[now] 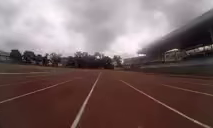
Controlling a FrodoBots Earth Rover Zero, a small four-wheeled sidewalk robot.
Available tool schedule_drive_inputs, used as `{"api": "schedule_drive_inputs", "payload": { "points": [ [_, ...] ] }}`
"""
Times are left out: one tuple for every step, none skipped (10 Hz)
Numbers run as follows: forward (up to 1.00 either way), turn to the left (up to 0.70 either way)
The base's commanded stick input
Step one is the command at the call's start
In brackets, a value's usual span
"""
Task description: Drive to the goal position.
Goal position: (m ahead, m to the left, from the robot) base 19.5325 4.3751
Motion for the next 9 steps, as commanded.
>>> {"api": "schedule_drive_inputs", "payload": {
  "points": [
    [0.70, 0.00],
    [0.70, 0.00],
    [0.70, 0.00],
    [0.70, 0.00],
    [0.70, 0.00],
    [0.70, 0.00],
    [0.70, 0.00],
    [0.70, 0.00],
    [0.70, 0.00]
  ]
}}
